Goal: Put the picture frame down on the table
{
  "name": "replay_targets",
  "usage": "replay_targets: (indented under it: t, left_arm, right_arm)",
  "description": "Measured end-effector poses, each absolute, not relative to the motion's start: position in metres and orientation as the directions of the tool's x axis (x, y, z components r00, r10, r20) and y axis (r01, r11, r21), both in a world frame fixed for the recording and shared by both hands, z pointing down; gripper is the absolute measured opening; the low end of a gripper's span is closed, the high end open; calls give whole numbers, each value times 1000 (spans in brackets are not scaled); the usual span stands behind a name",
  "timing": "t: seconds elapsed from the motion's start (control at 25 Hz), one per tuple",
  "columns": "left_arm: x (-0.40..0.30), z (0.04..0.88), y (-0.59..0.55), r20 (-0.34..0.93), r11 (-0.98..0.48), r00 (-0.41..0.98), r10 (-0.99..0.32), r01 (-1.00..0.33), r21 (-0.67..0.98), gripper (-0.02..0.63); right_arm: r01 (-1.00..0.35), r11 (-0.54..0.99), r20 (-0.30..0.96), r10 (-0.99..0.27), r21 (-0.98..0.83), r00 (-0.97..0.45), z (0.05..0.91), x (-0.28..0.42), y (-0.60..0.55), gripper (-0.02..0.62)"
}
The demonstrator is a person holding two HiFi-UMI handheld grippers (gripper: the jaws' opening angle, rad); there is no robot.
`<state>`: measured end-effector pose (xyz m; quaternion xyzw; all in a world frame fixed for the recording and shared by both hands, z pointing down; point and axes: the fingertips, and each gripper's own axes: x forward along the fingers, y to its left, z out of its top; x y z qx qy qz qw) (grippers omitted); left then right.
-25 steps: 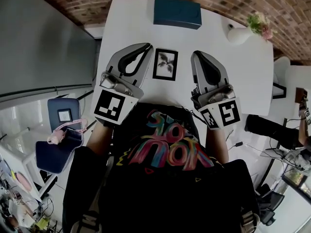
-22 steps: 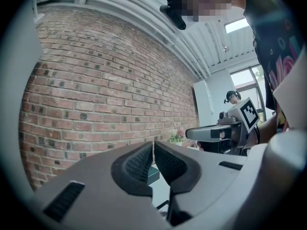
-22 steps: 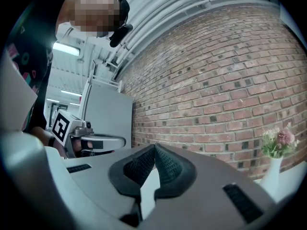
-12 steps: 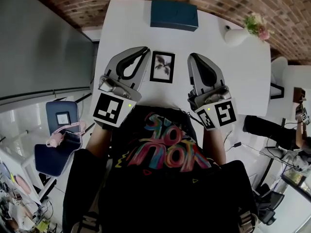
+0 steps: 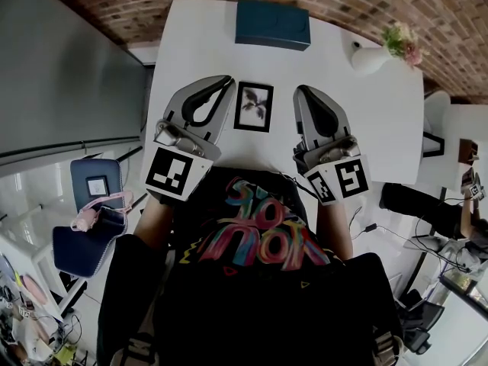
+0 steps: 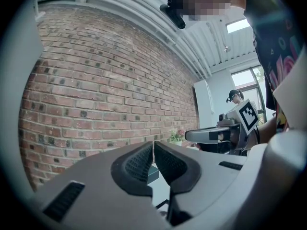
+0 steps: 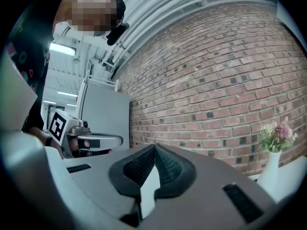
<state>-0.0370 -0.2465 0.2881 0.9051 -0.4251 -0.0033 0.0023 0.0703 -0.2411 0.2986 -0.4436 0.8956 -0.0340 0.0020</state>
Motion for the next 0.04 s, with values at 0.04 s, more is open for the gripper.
replay_targets:
  t: [0.04]
  left_arm:
    - [-36, 288, -247, -3, -638, 638, -770, -770, 8, 31]
  right_arm:
    - [-795, 603, 27, -795, -65, -606, 299, 71, -242, 23]
